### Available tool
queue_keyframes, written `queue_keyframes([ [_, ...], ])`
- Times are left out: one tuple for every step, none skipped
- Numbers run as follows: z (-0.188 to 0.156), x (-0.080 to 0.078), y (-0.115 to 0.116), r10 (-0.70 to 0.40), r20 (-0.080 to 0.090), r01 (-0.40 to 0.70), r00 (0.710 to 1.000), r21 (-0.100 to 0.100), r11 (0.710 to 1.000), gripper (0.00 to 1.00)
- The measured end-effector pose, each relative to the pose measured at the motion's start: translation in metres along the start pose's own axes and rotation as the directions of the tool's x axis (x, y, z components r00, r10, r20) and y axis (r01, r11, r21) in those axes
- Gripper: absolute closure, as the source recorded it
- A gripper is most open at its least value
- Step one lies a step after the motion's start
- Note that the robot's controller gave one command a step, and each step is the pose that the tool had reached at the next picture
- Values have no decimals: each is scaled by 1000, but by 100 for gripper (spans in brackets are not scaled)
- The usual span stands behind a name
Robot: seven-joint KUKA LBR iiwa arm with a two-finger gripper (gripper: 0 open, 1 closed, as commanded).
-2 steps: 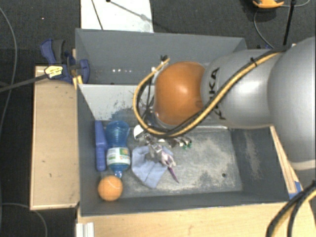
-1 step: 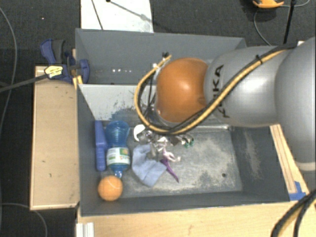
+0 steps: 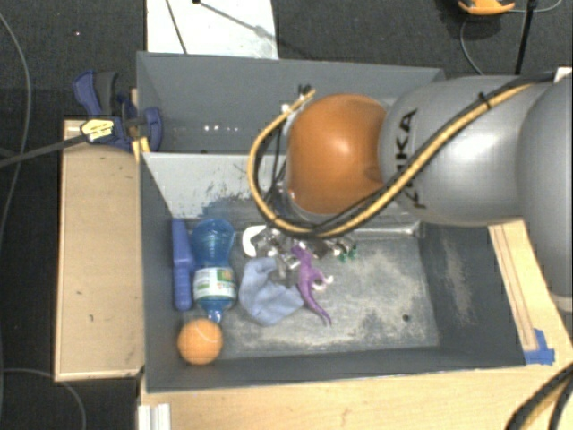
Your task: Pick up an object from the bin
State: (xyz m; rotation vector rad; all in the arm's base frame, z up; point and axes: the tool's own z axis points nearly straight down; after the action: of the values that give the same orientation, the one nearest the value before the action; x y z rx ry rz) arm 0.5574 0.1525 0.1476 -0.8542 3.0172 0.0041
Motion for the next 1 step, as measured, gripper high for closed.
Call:
queue_keyframes([
  [-18,-1,0,1,5,-1,1000,2,1000,100],
])
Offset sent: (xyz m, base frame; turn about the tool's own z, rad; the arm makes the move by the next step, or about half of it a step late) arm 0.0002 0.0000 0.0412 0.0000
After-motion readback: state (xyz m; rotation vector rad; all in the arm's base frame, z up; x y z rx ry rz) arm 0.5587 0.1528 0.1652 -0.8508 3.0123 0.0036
